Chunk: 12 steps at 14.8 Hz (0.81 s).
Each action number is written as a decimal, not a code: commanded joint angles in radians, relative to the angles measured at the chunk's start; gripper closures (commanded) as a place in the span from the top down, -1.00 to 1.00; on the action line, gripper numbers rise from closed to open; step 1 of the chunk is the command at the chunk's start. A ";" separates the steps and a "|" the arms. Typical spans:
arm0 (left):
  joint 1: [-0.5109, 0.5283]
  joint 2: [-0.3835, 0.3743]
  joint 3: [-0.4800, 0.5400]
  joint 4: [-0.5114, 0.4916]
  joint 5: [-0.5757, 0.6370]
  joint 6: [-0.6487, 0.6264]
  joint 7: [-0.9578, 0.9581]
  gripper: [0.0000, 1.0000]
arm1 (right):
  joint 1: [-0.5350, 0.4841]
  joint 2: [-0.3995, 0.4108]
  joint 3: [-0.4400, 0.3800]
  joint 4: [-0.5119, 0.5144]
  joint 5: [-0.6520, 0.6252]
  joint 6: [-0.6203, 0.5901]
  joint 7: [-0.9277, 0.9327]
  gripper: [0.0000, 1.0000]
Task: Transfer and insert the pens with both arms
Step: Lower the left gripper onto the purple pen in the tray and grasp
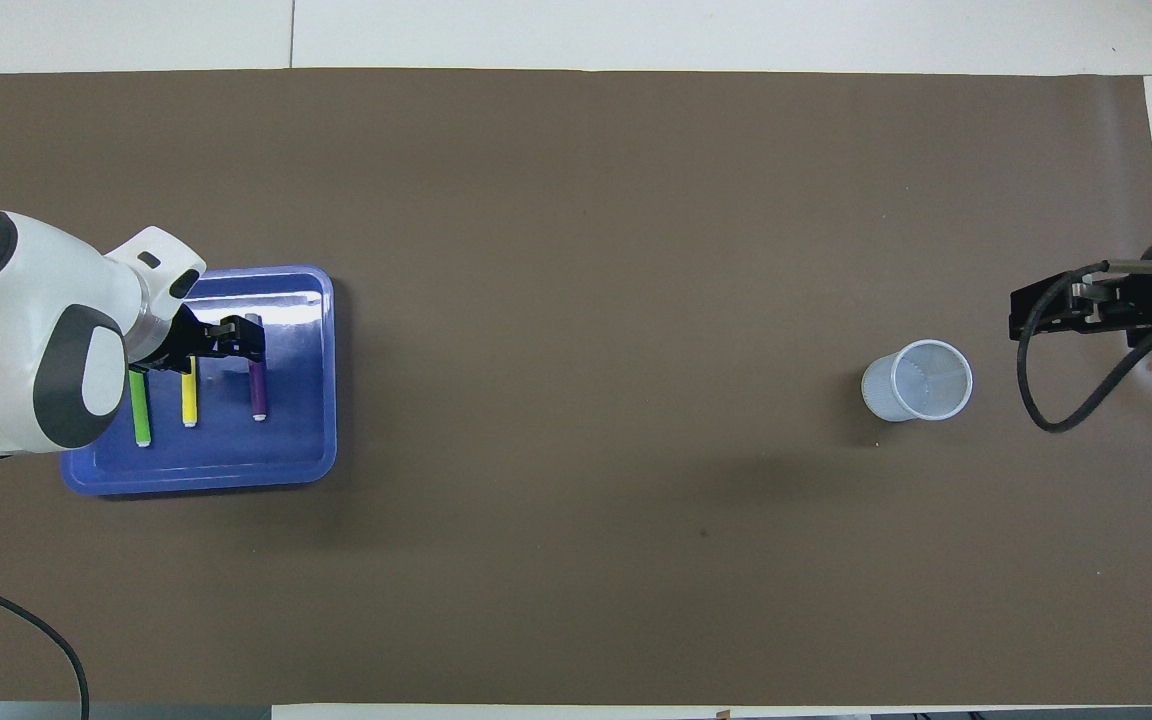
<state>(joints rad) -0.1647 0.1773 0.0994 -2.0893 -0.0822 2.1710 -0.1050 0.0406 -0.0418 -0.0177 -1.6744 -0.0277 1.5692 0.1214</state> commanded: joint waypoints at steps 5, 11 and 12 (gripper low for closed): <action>-0.007 0.019 0.006 -0.024 -0.043 0.069 0.034 0.77 | -0.014 -0.018 0.007 -0.021 0.008 0.005 -0.012 1.00; -0.022 0.051 0.006 -0.026 -0.056 0.105 0.036 0.69 | -0.014 -0.018 0.007 -0.021 0.008 0.005 -0.012 1.00; -0.022 0.051 0.006 -0.026 -0.056 0.104 0.036 0.68 | -0.014 -0.018 0.007 -0.021 0.008 0.005 -0.012 1.00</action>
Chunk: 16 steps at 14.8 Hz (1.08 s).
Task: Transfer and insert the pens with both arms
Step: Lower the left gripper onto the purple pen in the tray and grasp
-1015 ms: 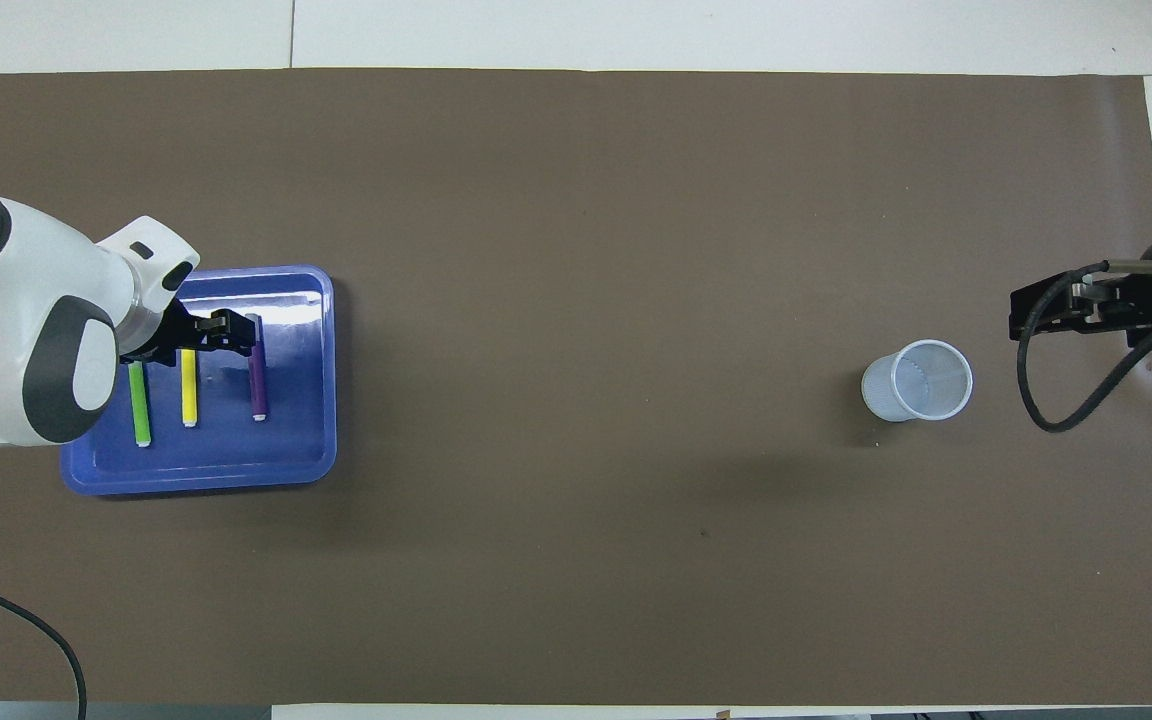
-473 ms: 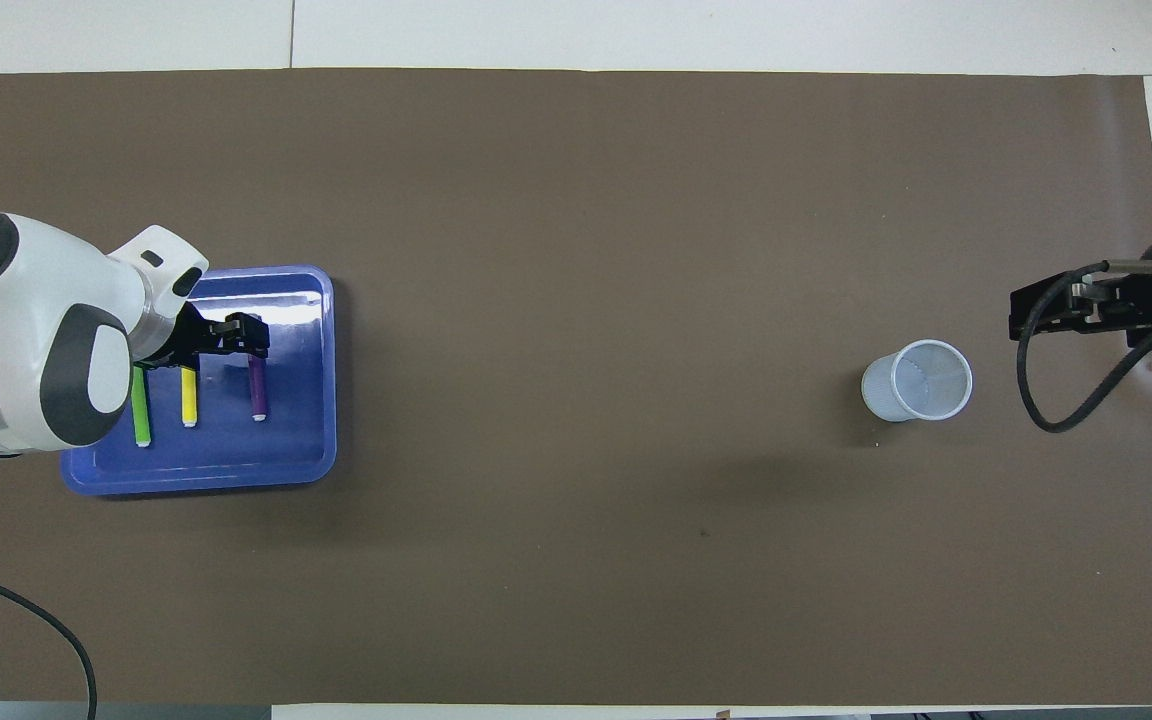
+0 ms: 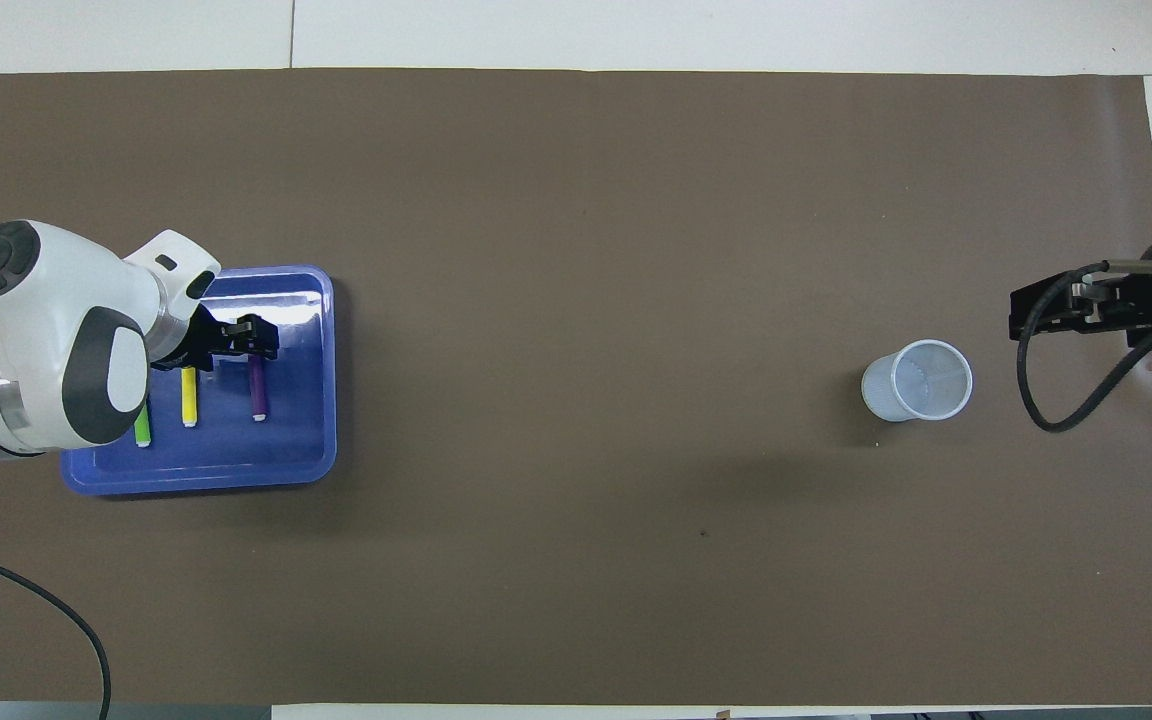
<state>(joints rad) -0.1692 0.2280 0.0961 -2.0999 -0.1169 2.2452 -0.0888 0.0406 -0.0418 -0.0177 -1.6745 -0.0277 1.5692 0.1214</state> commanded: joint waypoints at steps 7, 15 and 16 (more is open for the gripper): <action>-0.018 0.002 0.010 -0.009 -0.021 0.024 0.020 0.01 | -0.014 -0.018 0.007 -0.021 0.008 0.005 -0.012 1.00; -0.018 0.002 0.010 -0.008 -0.021 0.022 0.018 -1.00 | -0.014 -0.018 0.007 -0.021 0.008 0.005 -0.012 1.00; -0.018 0.002 0.010 -0.006 -0.021 0.021 0.018 -1.00 | -0.014 -0.018 0.007 -0.021 0.008 0.005 -0.012 1.00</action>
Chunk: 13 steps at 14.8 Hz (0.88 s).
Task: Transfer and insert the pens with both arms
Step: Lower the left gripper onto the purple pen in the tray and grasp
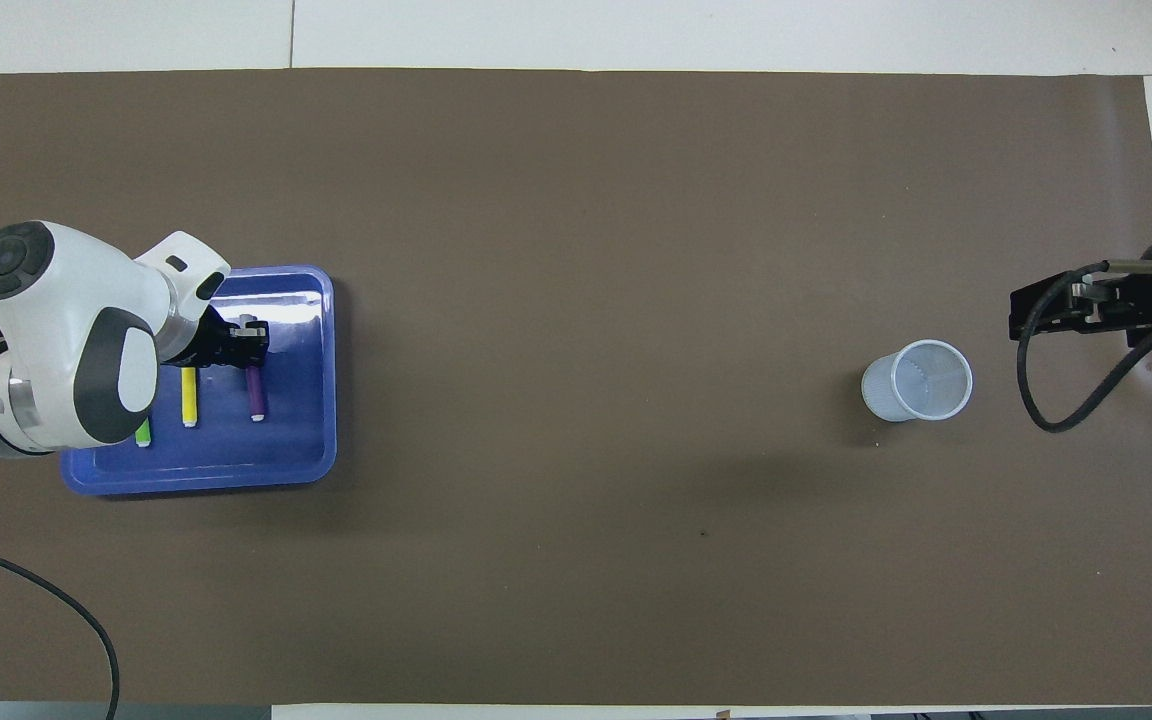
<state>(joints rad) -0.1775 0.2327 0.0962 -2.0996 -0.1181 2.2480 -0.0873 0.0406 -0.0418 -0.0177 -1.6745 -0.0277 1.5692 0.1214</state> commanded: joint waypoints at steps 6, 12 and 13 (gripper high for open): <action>0.001 -0.009 0.010 0.053 -0.021 -0.077 0.014 -1.00 | -0.014 -0.018 0.007 -0.021 0.008 0.005 -0.012 1.00; 0.006 -0.035 0.017 0.151 -0.067 -0.244 -0.011 -1.00 | -0.014 -0.018 0.007 -0.021 0.008 -0.001 -0.017 1.00; 0.006 -0.045 0.017 0.164 -0.071 -0.263 -0.034 -1.00 | -0.014 -0.018 0.007 -0.021 0.008 0.000 -0.017 1.00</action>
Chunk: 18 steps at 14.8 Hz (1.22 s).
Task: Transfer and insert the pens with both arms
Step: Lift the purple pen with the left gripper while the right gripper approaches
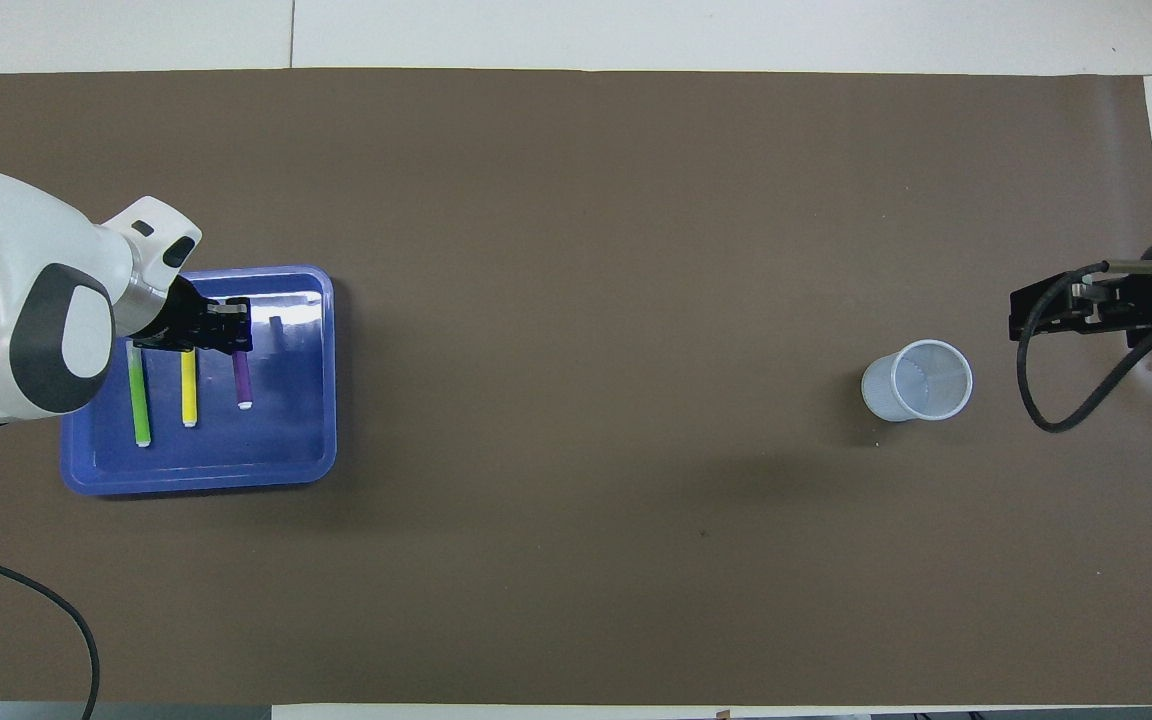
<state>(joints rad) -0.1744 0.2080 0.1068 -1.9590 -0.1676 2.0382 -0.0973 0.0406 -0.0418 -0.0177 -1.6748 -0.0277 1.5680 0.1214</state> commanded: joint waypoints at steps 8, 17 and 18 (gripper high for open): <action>0.001 -0.079 -0.001 0.187 -0.102 -0.308 -0.391 -1.00 | 0.036 -0.013 0.013 -0.020 0.222 0.064 -0.002 1.00; -0.014 -0.225 -0.007 0.150 -0.456 -0.394 -1.007 -1.00 | 0.194 -0.007 0.016 -0.028 0.457 0.262 0.101 1.00; -0.013 -0.234 -0.018 0.150 -0.483 -0.386 -1.066 -1.00 | 0.205 -0.007 0.016 -0.028 0.488 0.288 0.119 1.00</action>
<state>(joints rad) -0.1786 0.0124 0.0953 -1.7792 -0.5974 1.6404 -1.0430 0.2240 -0.0401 -0.0006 -1.6822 0.4028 1.8026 0.2124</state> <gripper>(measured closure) 0.837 0.000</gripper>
